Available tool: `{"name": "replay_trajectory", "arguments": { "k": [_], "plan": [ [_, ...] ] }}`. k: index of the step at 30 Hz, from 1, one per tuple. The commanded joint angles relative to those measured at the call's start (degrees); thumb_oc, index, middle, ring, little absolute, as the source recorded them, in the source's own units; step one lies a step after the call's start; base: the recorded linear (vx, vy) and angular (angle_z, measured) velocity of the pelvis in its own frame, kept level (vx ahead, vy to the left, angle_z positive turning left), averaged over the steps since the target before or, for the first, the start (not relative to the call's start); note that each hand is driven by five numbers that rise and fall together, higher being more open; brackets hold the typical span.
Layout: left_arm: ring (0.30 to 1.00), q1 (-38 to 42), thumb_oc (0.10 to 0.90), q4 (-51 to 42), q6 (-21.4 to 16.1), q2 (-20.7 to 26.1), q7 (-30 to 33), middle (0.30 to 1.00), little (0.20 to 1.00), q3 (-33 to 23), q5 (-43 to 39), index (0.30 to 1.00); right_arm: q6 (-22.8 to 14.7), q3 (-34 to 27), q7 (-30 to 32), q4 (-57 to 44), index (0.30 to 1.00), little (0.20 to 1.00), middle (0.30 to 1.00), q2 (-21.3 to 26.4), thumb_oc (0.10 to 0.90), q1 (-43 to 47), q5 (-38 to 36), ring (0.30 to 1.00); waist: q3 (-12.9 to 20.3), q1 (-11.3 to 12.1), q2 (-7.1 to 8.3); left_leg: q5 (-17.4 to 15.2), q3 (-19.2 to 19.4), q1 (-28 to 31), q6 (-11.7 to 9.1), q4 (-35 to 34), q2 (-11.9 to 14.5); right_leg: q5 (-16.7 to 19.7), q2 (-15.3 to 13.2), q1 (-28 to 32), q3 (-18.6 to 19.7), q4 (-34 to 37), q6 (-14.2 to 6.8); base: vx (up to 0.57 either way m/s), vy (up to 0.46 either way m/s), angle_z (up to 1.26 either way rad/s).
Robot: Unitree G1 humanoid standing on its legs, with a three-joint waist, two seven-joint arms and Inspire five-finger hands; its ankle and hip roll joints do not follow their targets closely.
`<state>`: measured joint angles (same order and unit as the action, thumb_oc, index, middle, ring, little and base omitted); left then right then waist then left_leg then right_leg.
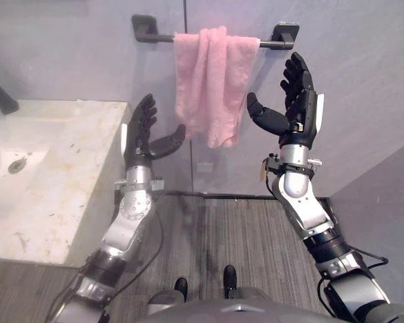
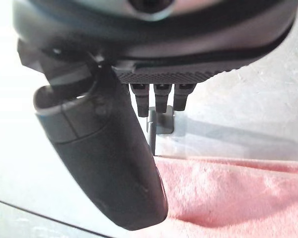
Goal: Organize the bathroom.
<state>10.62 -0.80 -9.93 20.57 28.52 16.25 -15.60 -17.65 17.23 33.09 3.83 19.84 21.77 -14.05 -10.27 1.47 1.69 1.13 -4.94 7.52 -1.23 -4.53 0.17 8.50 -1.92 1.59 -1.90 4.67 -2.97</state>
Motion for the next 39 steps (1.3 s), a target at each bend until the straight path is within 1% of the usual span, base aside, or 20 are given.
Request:
{"name": "replay_trajectory", "arguments": {
  "k": [1, 4, 6, 8, 10, 12, 13, 14, 17, 19, 21, 23, 26, 27, 28, 31, 33, 36, 38, 39],
  "plan": [
    [0.9, 2.6, 0.8, -3.75, -6.39, 0.59, 1.35, 0.9, 0.9, 1.05, 1.7, 0.9, -3.95, -2.87, -4.36, -2.86, 0.9, 0.9, 0.9, -0.51, 0.8, 3.66, -3.63, 0.9, 6.81, 0.22, 0.66, -1.02, 4.09, -2.0, 3.21, 1.4, -3.55, -2.84, 1.16, 1.79, -1.39, -0.29, 0.2, 0.1, -0.042, 0.02],
    [0.9, 2.01, 0.8, -3.87, -6.55, 0.73, 1.35, 0.9, 0.9, 0.84, 1.91, 0.9, -3.56, -3.65, -5.85, -2.04, 0.9, 0.9, 0.9, -0.5, 0.8, 3.28, -5.95, 0.9, 6.8, 0.35, 1.31, -2.22, 4.81, -2.9, 2.35, 4.77, -3.25, -3.21, 0.97, 2.44, -1.85, -0.13, 0.72, 0.11, -0.071, 0.08],
    [0.9, 1.78, 0.8, -4.29, -7.39, 0.88, 0.94, 0.9, 0.9, 0.44, 1.41, 0.9, -2.95, -4.93, -6.7, -1.86, 0.9, 0.9, 0.9, 0.24, 0.8, 3.28, -7.52, 0.9, 6.25, 0.49, 2.16, -3.13, 5.41, -5.28, 1.62, 11.5, -3.57, -3.21, 0.39, 2.66, -2.56, -0.4, 1.25, 0.07, -0.052, 0.18],
    [0.9, 2.0, 0.8, -4.13, -7.54, 0.76, 0.91, 0.9, 0.9, 0.49, 1.21, 0.9, -3.18, -5.51, -8.0, -1.51, 0.9, 0.9, 0.9, 0.73, 0.8, 3.13, -9.18, 0.9, 5.75, 0.62, 2.38, -2.79, 5.03, -7.08, 1.3, 14.98, -3.8, -3.49, 0.26, 2.59, -3.48, -1.0, 1.48, 0.07, -0.006, 0.36],
    [0.9, 2.5, 0.8, -3.45, -7.8, 0.43, 0.57, 0.9, 0.9, 0.92, 0.6, 0.9, -3.2, -5.47, -8.91, -0.68, 0.9, 0.9, 0.9, 0.52, 0.8, 3.39, -9.99, 0.9, 5.59, 0.76, 2.35, -1.95, 5.43, -7.53, 0.98, 12.64, -3.2, -3.62, 0.26, 2.9, -4.34, -0.87, 1.29, 0.09, 0.04, 0.36],
    [0.9, 2.96, 0.8, -2.55, -8.47, 0.03, 0.11, 0.9, 0.9, 1.24, 0.49, 0.9, -3.0, -5.41, -9.71, 0.67, 0.9, 0.9, 0.9, 0.36, 0.8, 4.05, -10.69, 0.9, 5.74, 0.83, 2.01, -0.3, 6.92, -7.4, 0.64, 6.59, -1.74, -4.04, 0.35, 3.6, -5.35, -0.18, 1.06, 0.14, 0.089, 0.35],
    [0.9, 3.12, 0.8, -2.54, -8.61, -0.21, -0.37, 0.9, 0.9, 1.57, 0.34, 0.9, -2.77, -5.62, -9.51, 0.75, 0.9, 0.9, 0.9, 0.48, 0.8, 3.91, -10.68, 0.9, 5.82, 0.82, 1.7, 1.77, 7.95, -7.19, 0.3, 2.82, -0.96, -4.47, 0.43, 4.1, -5.99, 0.0, 0.94, 0.2, 0.142, 0.34],
    [0.9, 2.97, 0.8, -3.27, -8.5, -0.15, -1.15, 0.9, 0.9, 1.95, 0.4, 0.9, -2.88, -6.71, -10.42, -0.13, 0.9, 0.9, 0.9, 1.99, 0.8, 2.11, -11.24, 0.9, 5.52, 0.53, 1.73, 2.41, 8.89, -8.2, 0.21, 2.98, -0.62, -5.1, 0.0, 4.45, -6.65, -0.46, 0.81, 0.16, 0.116, 0.3],
    [0.9, 4.2, 0.8, -2.12, -6.91, -0.41, -0.67, 0.9, 0.9, 3.26, -0.7, 0.9, -2.47, -7.26, -10.64, 1.15, 0.9, 0.9, 0.9, 2.91, 0.8, 2.92, -14.7, 0.9, 6.68, 0.18, 1.63, 2.74, 8.07, -5.99, 0.52, 0.02, -0.92, -4.62, -0.58, 4.45, -7.9, 0.19, 0.23, 0.18, 0.133, 0.11],
    [0.9, 4.73, 0.8, -1.89, -6.69, -0.5, -0.59, 0.9, 0.9, 3.43, -0.61, 0.9, -2.39, -7.7, -10.9, 2.34, 0.9, 0.9, 0.9, 3.17, 0.8, 3.9, -15.23, 0.9, 7.0, 0.18, 1.54, 2.55, 7.98, -5.44, 0.52, -0.31, -0.97, -4.61, -0.68, 4.45, -8.33, 0.25, 0.05, 0.14, 0.082, 0.0],
    [0.9, 5.01, 0.8, -2.89, -5.06, -0.31, -0.57, 0.9, 0.9, 3.22, -1.03, 0.9, -1.81, -8.33, -9.41, 2.7, 0.9, 0.9, 0.9, 3.36, 0.8, 4.94, -14.94, 0.9, 7.62, 0.2, 1.33, 1.85, 7.95, -4.28, 0.96, -0.44, -1.48, -4.83, -1.06, 4.48, -8.82, -0.16, -0.14, 0.19, 0.12, 0.0],
    [0.9, 4.49, 0.8, -3.65, -4.26, -0.1, -0.47, 0.9, 0.9, 2.81, -1.32, 0.9, -1.93, -8.91, -6.54, 1.72, 0.9, 0.9, 0.9, 2.76, 0.8, 4.15, -12.65, 0.9, 7.64, 0.01, 1.07, 1.39, 8.32, -3.67, 1.59, -0.38, -1.73, -5.34, -1.4, 4.08, -8.9, -1.74, -0.31, 0.13, 0.11, -0.04],
    [0.9, 3.56, 0.8, -4.32, -3.96, -0.01, 0.25, 0.9, 0.9, 2.77, -0.9, 0.9, -3.97, -9.08, -1.4, -1.02, 0.9, 0.9, 0.9, 1.39, 0.8, 1.97, -6.74, 0.9, 7.22, -0.6, 0.67, 0.71, 9.38, -3.03, 2.83, -0.24, -2.18, -5.42, -2.35, 2.35, -8.82, -6.42, -1.22, 0.11, 0.123, -0.08],
    [0.9, 3.5, 0.8, -4.4, -3.92, 0.04, 0.58, 0.9, 0.9, 2.93, -1.05, 0.9, -4.38, -9.04, 0.07, -2.29, 0.9, 0.9, 0.9, 0.74, 0.8, 1.37, -4.68, 0.9, 6.88, -0.81, 0.47, 0.45, 9.92, -2.82, 3.36, -0.22, -2.24, -4.94, -2.95, 1.29, -9.05, -9.19, -1.87, 0.07, 0.129, -0.1],
    [0.9, 3.74, 0.8, -4.21, -4.47, 0.24, 1.38, 0.9, 0.9, 3.31, -0.61, 0.9, -4.98, -8.62, 1.13, -3.61, 0.9, 0.9, 0.9, -0.2, 0.8, 0.69, -2.6, 0.9, 6.11, -1.14, -0.01, 0.24, 10.61, -2.64, 3.99, -0.07, -2.19, -4.42, -3.43, -0.56, -9.28, -14.96, -2.36, 0.07, 0.119, -0.12],
    [0.9, 4.09, 0.8, -3.86, -4.61, 0.53, 1.9, 0.9, 0.9, 3.45, 0.56, 0.9, -5.35, -7.62, -0.94, -5.01, 0.9, 0.9, 0.9, -0.95, 0.8, -0.33, -3.81, 0.9, 4.86, -1.36, -0.33, -0.07, 10.76, -2.17, 4.34, 0.04, -2.22, -2.61, -4.06, -4.44, -8.58, -22.09, -3.0, 0.08, 0.046, -0.21],
    [0.9, 4.46, 0.8, -3.49, -4.48, 0.63, 1.8, 0.9, 0.9, 3.14, 0.2, 0.9, -5.21, -7.18, -2.18, -4.51, 0.9, 0.9, 0.9, -1.15, 0.8, -0.07, -4.11, 0.9, 4.61, -1.38, -0.18, -0.38, 10.87, -1.64, 4.14, -0.21, -2.12, -2.15, -4.43, -5.19, -9.06, -20.79, -3.13, 0.14, -0.054, -0.19],
    [0.9, 4.52, 0.8, -3.62, -4.06, 0.56, 0.89, 0.9, 0.9, 1.57, -0.14, 0.9, -3.07, -6.46, -5.58, -4.09, 0.9, 0.9, 0.9, -1.03, 0.8, 0.97, -8.18, 0.9, 4.73, -1.45, 0.27, -1.42, 12.2, -0.28, 2.94, -0.47, -1.46, -2.63, -4.22, -3.99, -11.48, -9.49, -3.09, 0.24, -0.143, -0.28],
    [0.9, 3.46, 0.8, -4.14, -4.26, 0.63, 0.7, 0.9, 0.9, 1.17, -0.03, 0.9, -2.52, -6.54, -7.8, -4.29, 0.9, 0.9, 0.9, -1.24, 0.8, 0.54, -9.73, 0.9, 4.62, -2.29, 0.74, -3.32, 12.71, 1.63, 3.15, -0.47, -1.96, 1.09, -3.08, -5.56, -11.23, -4.45, -3.68, 0.27, -0.171, -0.1],
    [0.9, 3.27, 0.8, -3.96, -4.48, 0.75, 0.75, 0.9, 0.9, 1.15, 0.33, 0.9, -2.68, -6.44, -8.4, -4.24, 0.9, 0.9, 0.9, -1.43, 0.8, 0.36, -10.6, 0.9, 4.54, -2.63, 0.75, -3.74, 12.99, 2.11, 3.41, -0.47, -1.94, 0.76, -2.48, -6.13, -10.83, -4.74, -3.61, 0.26, -0.169, 0.01]
  ]
}}
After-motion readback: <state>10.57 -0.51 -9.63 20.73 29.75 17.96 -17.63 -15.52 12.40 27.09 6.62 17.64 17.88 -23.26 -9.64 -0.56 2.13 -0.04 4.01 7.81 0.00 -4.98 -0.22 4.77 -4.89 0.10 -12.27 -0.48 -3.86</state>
